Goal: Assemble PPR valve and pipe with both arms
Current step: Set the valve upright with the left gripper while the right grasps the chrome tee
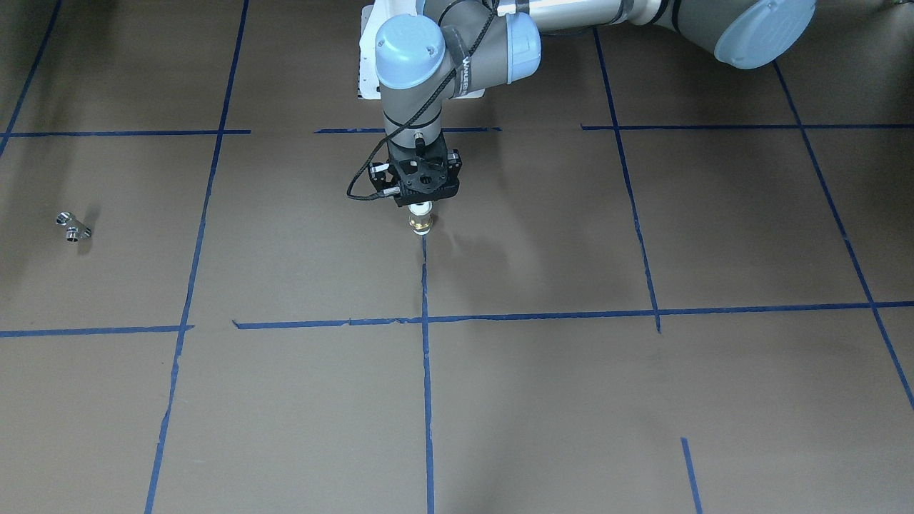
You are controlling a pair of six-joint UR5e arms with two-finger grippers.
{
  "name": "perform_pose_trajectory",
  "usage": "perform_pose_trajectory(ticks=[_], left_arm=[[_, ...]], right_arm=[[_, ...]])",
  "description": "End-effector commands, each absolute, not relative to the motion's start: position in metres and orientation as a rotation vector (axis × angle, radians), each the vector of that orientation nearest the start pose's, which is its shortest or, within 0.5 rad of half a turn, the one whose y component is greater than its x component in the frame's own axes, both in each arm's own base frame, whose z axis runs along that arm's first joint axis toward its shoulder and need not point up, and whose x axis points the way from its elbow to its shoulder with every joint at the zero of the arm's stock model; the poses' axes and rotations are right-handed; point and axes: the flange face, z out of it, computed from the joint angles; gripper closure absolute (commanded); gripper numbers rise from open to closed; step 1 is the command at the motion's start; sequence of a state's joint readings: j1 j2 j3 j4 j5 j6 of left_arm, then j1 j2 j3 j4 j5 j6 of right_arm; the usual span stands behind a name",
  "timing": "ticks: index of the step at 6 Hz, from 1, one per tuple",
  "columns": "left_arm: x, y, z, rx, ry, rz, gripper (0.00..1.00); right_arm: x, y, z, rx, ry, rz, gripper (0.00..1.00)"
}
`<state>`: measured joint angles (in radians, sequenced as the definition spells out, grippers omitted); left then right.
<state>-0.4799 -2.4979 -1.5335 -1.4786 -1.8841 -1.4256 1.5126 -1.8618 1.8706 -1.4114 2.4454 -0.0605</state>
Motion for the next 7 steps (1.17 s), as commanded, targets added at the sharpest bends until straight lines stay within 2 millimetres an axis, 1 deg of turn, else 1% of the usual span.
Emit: perform_pose_trajectory(ticks=[1,2,3,4,5,6,7], left_arm=[[0.529,-0.4,0.091,0.007,0.964,-0.177,0.24],[0.495,-0.389,0.09,0.028,1.008,-0.181,0.24],[0.468,-0.384,0.101,0.04,1.024,-0.188,0.24],[0.456,-0.382,0.106,0.045,1.028,-0.195,0.24],[0.453,-0.381,0.107,0.047,1.032,-0.194,0.25],[0.452,-0.382,0.107,0.049,1.031,-0.196,0.25],[0.453,-0.382,0.11,0.048,1.027,-0.196,0.25]], right_arm=[[0.004,-0.391,0.594,0.119,-0.916,-0.009,0.0],[-0.037,-0.398,0.579,0.089,-0.933,0.06,0.0],[-0.08,-0.402,0.573,0.105,-0.881,0.035,0.0],[-0.104,-0.408,0.568,0.113,-0.866,-0.006,0.0],[-0.132,-0.409,0.574,0.111,-0.831,-0.055,0.0],[-0.16,-0.415,0.579,0.116,-0.793,-0.095,0.0],[-0.18,-0.424,0.585,0.108,-0.784,-0.117,0.01]])
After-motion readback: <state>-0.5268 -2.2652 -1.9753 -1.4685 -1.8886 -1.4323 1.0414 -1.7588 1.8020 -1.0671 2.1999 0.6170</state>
